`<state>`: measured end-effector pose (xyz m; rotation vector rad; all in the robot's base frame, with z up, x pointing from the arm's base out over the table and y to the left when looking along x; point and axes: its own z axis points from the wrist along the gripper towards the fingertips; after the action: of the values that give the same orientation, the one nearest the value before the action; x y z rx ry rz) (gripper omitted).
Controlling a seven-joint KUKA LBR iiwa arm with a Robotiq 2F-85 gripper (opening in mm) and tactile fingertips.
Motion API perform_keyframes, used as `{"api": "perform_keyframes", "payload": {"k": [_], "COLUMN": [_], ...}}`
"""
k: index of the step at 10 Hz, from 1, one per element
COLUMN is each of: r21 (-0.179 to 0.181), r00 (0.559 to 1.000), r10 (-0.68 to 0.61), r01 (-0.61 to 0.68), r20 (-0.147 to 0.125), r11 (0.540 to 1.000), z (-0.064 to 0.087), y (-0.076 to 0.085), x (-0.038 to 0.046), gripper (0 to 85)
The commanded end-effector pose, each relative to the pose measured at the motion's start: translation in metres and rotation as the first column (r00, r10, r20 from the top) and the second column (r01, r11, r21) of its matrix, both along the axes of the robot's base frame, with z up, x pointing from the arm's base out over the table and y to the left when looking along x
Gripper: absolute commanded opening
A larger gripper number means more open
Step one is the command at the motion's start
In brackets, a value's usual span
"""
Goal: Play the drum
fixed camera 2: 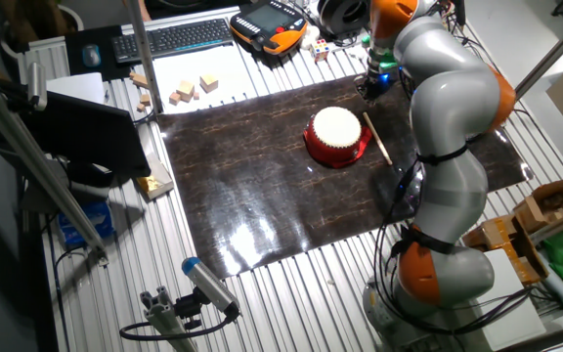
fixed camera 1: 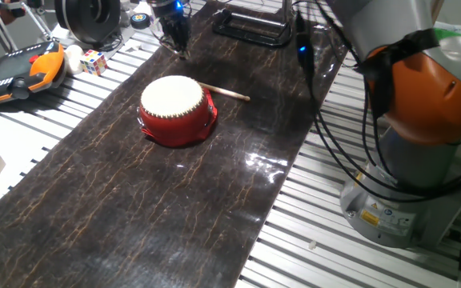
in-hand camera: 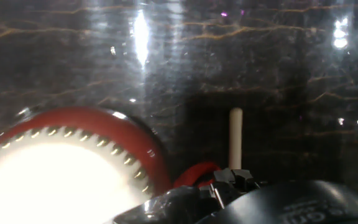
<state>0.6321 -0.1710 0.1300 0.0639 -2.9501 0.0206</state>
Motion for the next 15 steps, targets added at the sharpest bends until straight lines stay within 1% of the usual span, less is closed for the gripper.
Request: {"api": "perform_keyframes", "payload": {"k": [1,2,4,5,6,7,8,9,11,13,14,15], "r21": [0.062,0.052,0.037,0.017,0.01,0.01,0.008,0.008,0.01,0.013,0.012,0.009], "r00": [1.0,1.0,0.999,1.0,1.0,1.0,1.0,1.0,1.0,0.999,0.999,0.999], "r10": [-0.005,-0.008,-0.004,-0.006,-0.01,-0.01,-0.003,0.005,0.018,0.024,0.018,0.014], "r01": [0.006,0.009,0.005,0.006,0.01,0.01,0.003,-0.005,-0.018,-0.025,-0.019,-0.014], "r20": [-0.017,-0.027,-0.032,-0.002,0.021,0.019,0.011,0.011,0.014,0.028,0.033,0.034], "r11": [0.998,0.999,0.999,1.0,1.0,1.0,1.0,1.0,1.0,1.0,1.0,1.0], "z": [-0.011,-0.013,-0.012,-0.015,-0.021,-0.025,-0.027,-0.029,-0.035,-0.043,-0.047,-0.051], "y": [-0.004,-0.004,-0.002,-0.002,-0.001,0.0,0.0,-0.003,-0.007,-0.01,-0.011,-0.012], "x": [0.0008,0.002,0.0007,-0.0018,-0.0057,-0.0085,-0.0098,-0.0106,-0.0104,-0.0104,-0.0095,-0.009], "gripper": [0.7,0.7,0.7,0.7,0.7,0.7,0.7,0.7,0.7,0.7,1.3,6.3]}}
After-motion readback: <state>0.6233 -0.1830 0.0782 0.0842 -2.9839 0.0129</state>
